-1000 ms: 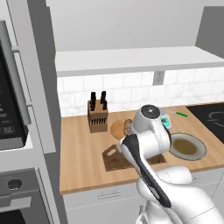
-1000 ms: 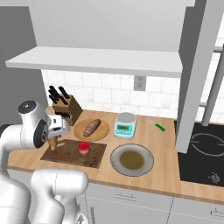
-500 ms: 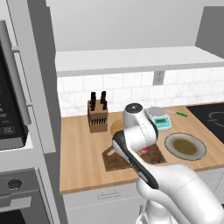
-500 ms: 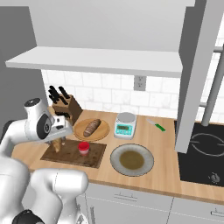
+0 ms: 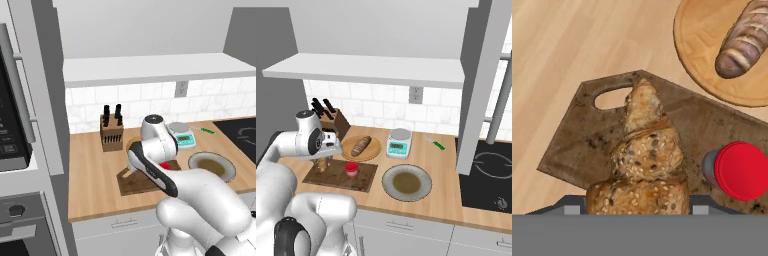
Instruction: From the different types of pastries on the counter, select a croissant and place it on the cutting board. Then retrieve a jar of jam from the cabinet and place it alongside the croissant on the cutting board.
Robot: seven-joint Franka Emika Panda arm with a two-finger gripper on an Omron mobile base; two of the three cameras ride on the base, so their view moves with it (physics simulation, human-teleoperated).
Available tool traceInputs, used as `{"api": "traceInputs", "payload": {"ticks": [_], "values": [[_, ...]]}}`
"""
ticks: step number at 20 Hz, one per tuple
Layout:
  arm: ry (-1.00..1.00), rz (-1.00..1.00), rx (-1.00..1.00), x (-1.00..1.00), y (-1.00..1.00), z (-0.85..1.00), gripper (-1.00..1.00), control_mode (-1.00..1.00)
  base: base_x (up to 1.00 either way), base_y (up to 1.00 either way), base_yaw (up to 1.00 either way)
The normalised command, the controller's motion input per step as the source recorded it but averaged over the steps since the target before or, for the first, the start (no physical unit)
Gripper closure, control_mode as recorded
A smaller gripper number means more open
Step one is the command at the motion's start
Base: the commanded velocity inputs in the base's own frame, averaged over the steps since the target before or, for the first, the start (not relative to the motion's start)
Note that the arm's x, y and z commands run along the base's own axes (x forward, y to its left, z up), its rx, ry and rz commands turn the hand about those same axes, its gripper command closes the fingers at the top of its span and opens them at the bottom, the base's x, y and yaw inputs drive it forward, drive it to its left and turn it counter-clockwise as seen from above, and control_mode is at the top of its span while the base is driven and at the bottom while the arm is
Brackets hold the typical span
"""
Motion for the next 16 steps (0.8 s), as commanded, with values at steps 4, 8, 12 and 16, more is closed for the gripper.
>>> {"api": "traceInputs", "payload": {"ticks": [4,8,12,16], "values": [[0.00,0.00,0.02,0.01,0.00,-0.09,1.00,-1.00,0.00,0.00,0.00],[0.01,0.00,-0.01,0.01,0.00,-0.34,1.00,-1.00,0.00,0.00,0.00],[0.00,0.00,-0.01,0.14,0.00,-0.32,1.00,-1.00,0.00,0.00,0.00],[0.00,0.00,0.00,0.29,0.00,-0.17,1.00,-1.00,0.00,0.00,0.00]]}}
